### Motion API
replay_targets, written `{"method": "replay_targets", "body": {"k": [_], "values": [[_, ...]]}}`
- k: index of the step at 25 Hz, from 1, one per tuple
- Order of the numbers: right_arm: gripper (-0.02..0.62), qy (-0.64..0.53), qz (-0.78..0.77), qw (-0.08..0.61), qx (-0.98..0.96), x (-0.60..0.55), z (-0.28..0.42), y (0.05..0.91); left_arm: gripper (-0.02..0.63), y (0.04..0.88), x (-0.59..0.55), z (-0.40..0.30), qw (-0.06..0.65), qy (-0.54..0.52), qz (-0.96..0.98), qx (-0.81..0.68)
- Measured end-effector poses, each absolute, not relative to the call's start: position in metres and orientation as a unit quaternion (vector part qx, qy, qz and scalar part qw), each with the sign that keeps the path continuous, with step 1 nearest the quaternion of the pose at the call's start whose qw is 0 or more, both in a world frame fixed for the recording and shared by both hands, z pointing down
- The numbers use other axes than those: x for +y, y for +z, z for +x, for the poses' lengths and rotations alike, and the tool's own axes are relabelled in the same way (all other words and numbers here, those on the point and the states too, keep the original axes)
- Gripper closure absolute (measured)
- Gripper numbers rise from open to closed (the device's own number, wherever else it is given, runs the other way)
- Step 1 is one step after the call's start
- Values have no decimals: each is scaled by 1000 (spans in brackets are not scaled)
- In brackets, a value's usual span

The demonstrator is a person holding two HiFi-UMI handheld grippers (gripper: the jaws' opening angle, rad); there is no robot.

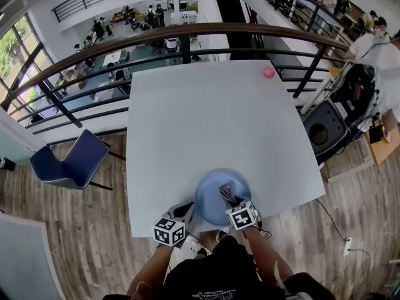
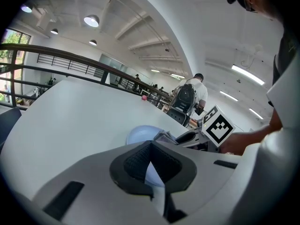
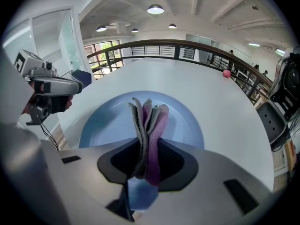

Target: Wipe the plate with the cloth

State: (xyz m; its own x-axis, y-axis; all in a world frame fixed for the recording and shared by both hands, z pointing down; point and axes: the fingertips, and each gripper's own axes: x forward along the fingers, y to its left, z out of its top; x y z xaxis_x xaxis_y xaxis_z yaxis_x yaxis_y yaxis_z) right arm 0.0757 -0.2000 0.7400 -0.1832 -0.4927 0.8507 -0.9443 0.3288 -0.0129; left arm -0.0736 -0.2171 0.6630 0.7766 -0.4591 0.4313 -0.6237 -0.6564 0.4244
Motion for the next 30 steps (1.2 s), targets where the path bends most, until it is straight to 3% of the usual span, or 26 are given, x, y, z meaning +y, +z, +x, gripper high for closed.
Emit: {"method": "replay_targets", "body": {"k": [21,30], "values": [[480,292,548,367,-692,-207,122,752,603,656,-227,-54,276,139,903,-298],[482,266,572,310,-711,-225,112,706,603,628,-237,-61,252,120,907,-314]]}}
